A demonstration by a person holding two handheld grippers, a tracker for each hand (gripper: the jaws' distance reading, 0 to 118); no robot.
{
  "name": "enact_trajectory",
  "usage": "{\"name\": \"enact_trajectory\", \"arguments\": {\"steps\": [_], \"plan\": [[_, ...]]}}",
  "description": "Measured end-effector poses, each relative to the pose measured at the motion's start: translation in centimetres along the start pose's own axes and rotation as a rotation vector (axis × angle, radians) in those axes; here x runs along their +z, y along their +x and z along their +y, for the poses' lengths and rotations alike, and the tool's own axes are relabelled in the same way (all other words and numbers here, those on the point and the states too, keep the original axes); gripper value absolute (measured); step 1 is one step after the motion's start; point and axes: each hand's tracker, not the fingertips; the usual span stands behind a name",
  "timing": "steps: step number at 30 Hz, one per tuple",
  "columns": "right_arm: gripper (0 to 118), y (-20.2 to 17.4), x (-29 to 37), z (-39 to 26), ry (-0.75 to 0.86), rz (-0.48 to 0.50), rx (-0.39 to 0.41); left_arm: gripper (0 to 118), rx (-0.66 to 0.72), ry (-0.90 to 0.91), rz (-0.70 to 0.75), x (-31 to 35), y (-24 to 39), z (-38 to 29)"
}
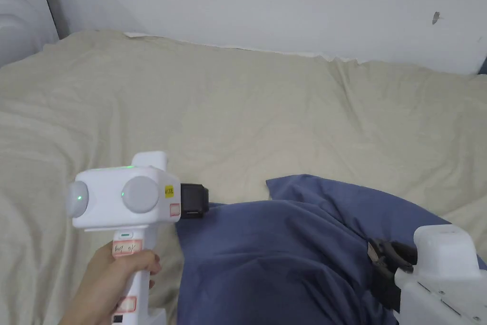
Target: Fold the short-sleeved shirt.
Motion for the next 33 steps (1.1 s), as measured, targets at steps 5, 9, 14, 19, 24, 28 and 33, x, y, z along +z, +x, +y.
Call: {"name": "enact_trajectory", "arguments": {"steps": [5,9,14,19,24,28,33], "plan": [[0,0.6,-1.7,0.0,-0.029,-0.007,-0.008,103,-0.014,-0.084,0.018,-5.3,0.5,2.0],[0,1.1,-2.8,-0.1,-0.049,-0.015,-0.017,98,-0.015,-0.129,0.075,-8.3,1.3,0.2],[0,1.6,-3.5,-0.3,-0.064,-0.017,-0.028,33,-0.144,-0.018,0.130,-6.5,4.3,-1.7],[0,2.2,-3.3,-0.1,-0.076,-0.003,-0.050,4,-0.252,-0.003,0.220,-6.1,6.2,-2.2],[0,3.8,-2.8,1.7,-0.069,-0.003,-0.079,3,-0.158,0.058,0.123,-1.8,4.9,-0.3],[0,5.9,-2.9,4.2,-0.046,0.046,-0.141,3,-0.156,0.107,0.109,0.8,4.9,0.3],[10,7.8,-6.1,8.3,-0.103,0.086,-0.113,3,-0.175,0.103,0.116,0.5,5.0,-0.1]]}}
